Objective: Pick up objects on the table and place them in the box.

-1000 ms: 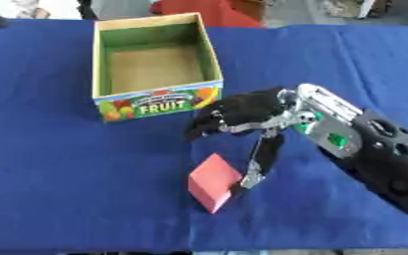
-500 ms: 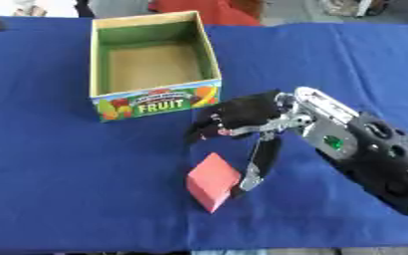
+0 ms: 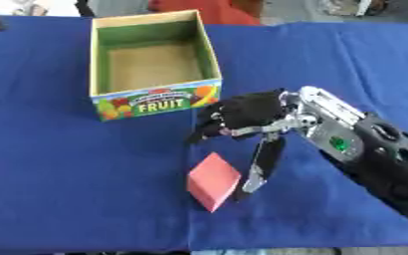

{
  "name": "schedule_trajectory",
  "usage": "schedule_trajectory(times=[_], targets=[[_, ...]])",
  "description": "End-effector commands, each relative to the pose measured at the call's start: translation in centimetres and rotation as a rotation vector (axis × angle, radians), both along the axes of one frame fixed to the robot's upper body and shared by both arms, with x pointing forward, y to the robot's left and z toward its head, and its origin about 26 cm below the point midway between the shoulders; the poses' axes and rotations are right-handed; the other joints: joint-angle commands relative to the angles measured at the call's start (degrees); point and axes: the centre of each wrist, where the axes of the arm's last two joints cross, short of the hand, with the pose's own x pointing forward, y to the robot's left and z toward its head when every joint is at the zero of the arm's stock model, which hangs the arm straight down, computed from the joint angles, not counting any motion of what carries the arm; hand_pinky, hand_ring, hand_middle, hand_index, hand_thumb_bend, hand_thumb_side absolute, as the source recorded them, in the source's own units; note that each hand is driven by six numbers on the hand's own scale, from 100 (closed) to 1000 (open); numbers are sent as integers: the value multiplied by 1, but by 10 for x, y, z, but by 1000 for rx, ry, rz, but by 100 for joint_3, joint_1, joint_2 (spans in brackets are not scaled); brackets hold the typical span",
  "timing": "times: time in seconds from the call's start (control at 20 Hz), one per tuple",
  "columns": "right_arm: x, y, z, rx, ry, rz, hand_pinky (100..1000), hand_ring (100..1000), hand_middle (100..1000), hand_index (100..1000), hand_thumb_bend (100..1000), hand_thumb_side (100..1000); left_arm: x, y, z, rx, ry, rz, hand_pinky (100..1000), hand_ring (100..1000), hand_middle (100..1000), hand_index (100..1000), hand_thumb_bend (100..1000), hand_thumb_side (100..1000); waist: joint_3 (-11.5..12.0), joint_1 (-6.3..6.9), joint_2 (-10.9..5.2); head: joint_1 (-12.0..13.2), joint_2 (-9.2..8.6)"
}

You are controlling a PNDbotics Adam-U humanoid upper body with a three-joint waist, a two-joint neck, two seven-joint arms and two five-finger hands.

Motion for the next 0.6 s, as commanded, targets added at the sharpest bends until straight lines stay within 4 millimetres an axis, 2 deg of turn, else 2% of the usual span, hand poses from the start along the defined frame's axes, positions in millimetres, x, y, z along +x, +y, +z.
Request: schedule_trajectory(times=[0.05, 0.6], targets=[[-2, -5, 13, -240, -97, 216, 978, 812, 623, 976, 596, 639, -2, 3, 8, 19, -26, 7, 546, 808, 827, 842, 100, 876, 13, 15, -72, -3, 47], [2, -14, -4, -232, -61, 173, 935, 820, 594, 998, 558, 685, -2, 3, 8, 14, -27, 2, 544, 809, 829, 842, 100, 877, 35, 9, -28, -6, 37]])
